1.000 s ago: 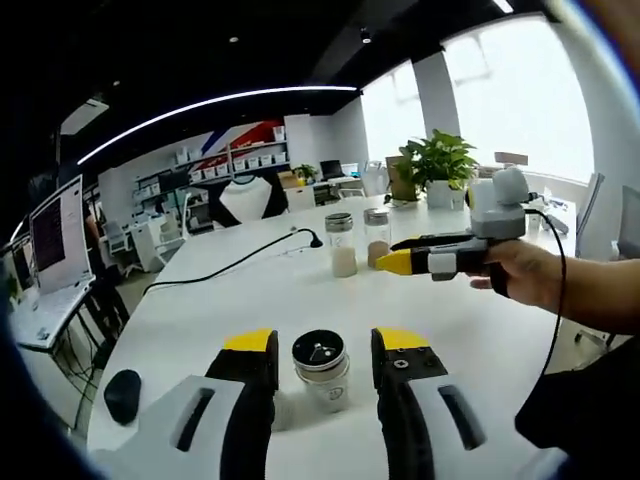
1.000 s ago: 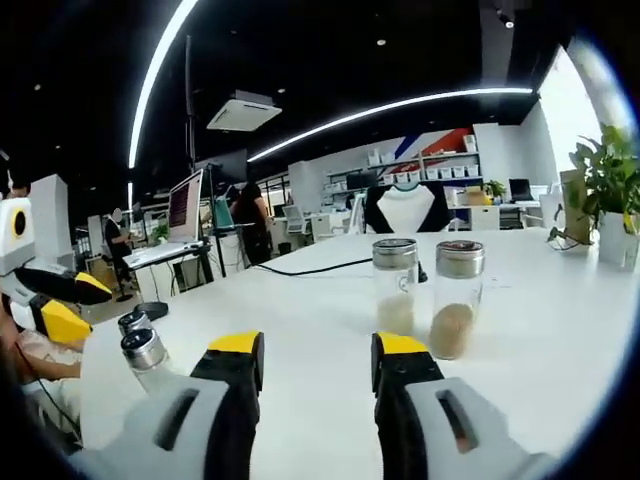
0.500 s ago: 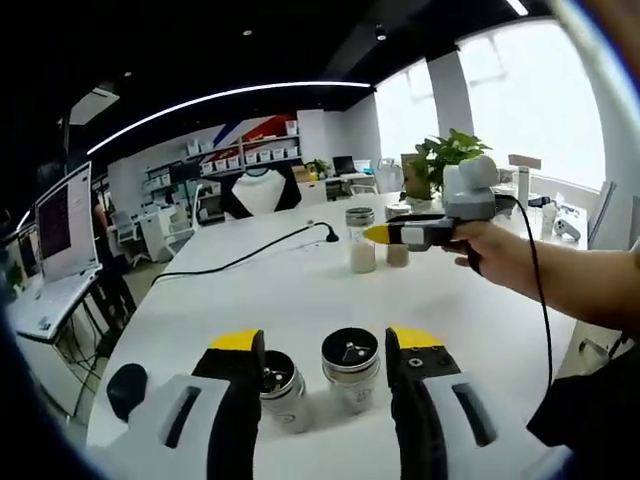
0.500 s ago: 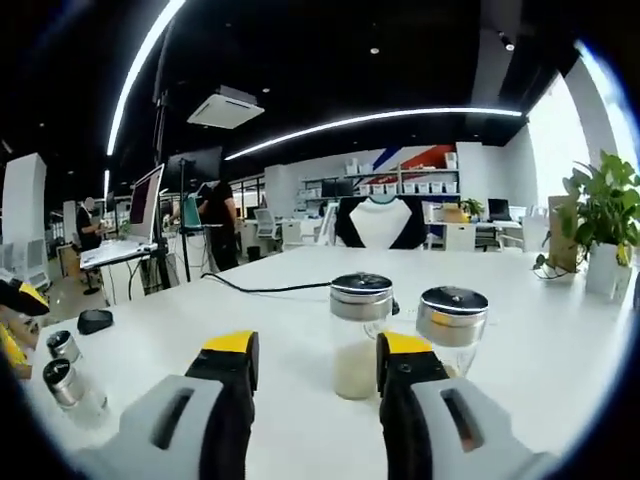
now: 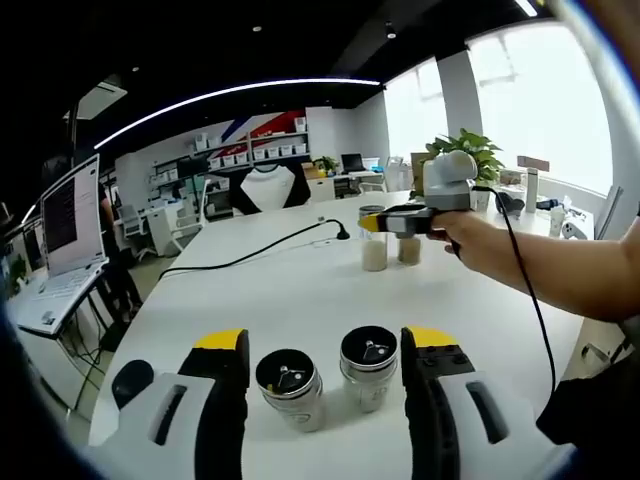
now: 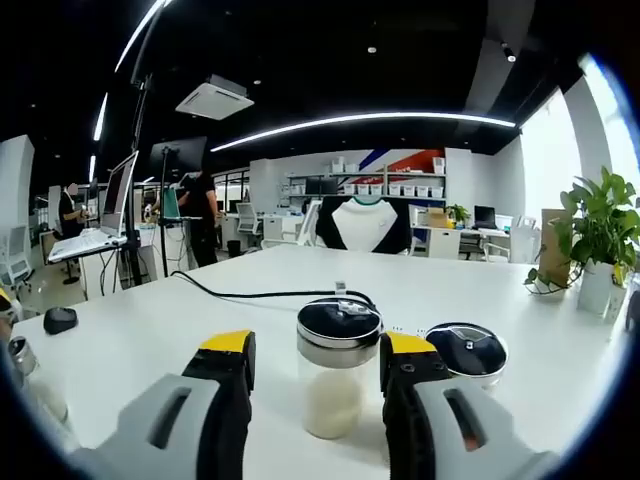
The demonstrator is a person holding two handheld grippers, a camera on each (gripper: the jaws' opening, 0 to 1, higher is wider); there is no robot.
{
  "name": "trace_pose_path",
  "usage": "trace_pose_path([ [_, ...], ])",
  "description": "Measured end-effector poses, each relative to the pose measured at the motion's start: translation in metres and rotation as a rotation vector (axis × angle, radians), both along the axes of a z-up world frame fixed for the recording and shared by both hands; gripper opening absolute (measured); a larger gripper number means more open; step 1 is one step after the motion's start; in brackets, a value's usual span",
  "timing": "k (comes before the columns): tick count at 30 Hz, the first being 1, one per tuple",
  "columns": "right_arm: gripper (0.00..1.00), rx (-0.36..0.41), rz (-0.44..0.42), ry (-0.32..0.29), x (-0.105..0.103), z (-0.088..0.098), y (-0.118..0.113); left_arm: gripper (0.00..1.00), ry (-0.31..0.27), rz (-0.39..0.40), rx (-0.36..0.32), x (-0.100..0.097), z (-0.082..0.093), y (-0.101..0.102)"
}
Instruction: Rotate the seasoning bottle until the label or dispensing opening points toward the visible target arrow and the bottle remains upright within the marked orientation range
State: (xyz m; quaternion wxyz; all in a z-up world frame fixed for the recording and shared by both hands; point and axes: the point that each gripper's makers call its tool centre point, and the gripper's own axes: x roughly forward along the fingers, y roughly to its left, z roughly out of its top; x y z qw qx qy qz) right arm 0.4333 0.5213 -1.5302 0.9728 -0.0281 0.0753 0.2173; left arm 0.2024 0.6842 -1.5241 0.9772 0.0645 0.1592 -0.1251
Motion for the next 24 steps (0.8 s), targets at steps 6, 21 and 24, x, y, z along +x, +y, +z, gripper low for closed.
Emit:
trace_pose_path([
  [6,0.48,0.001,-0.025,0.013,0.009,-0.002,0.001,0.63,-0.001,0.004,0.000,-0.001,0.001,0.003],
  [21,0.39,0.056,-0.119,0.031,0.028,-0.007,-0.007,0.61,0.001,0.015,0.012,-0.007,0.003,0.009],
  [24,0.37,0.054,-0.119,0.027,0.029,-0.007,-0.009,0.61,0.000,0.018,0.015,-0.008,0.004,0.010],
])
